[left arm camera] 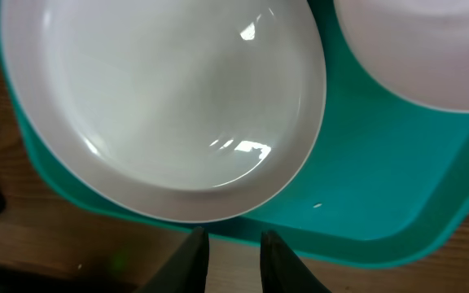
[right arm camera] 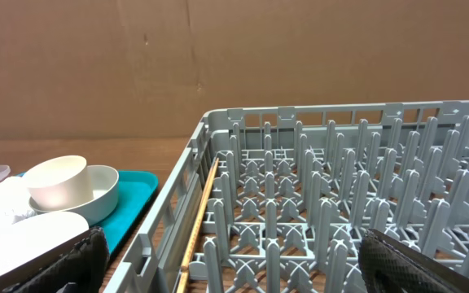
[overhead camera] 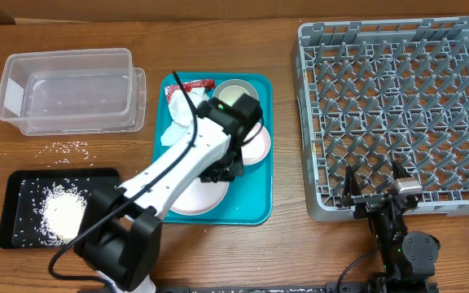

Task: Sort waste into correct bins and load items into the dishwasher
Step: 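Carry the emptied plate back and set it on the teal tray, then raise the left gripper away from the teal tray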

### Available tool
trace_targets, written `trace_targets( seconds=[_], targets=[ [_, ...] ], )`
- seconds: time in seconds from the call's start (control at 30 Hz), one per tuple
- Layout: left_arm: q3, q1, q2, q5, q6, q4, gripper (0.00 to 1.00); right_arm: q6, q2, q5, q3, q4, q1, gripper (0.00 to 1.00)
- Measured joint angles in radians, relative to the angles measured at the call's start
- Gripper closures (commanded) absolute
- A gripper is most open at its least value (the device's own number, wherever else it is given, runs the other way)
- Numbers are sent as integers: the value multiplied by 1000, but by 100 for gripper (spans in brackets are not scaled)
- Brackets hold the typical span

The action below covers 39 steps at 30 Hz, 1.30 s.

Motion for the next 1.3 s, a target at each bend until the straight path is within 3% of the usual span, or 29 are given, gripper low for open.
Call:
trace_targets(
  seconds=[0.27, 0.3, 0.33, 0.37, 0.4, 0.63, 0.9, 1.3],
  targets=[
    [175, 136, -176, -91, 0, -143, 72, 0, 0, -1, 0, 0, 0, 0],
    [189, 161, -203, -100, 0, -154, 68, 0, 0, 0, 0, 0, 0, 0],
    [200, 195, -234, -105, 1, -158, 57, 0, 0, 0, 0, 0, 0, 0],
    [205, 229, -266, -112, 4, -162, 39, 0, 0, 0, 0, 0, 0, 0],
    [209, 270, -302, -120, 5, -167, 2, 0, 0, 0, 0, 0, 0, 0],
    [214, 576, -469, -159, -2, -203, 0, 0, 0, 0, 0, 0, 0, 0],
    [214, 884, -498, -134, -3, -270, 0, 0, 0, 0, 0, 0, 0, 0],
    [214, 937, -460, -99, -16, -276, 0, 0, 0, 0, 0, 0, 0, 0]
  ],
)
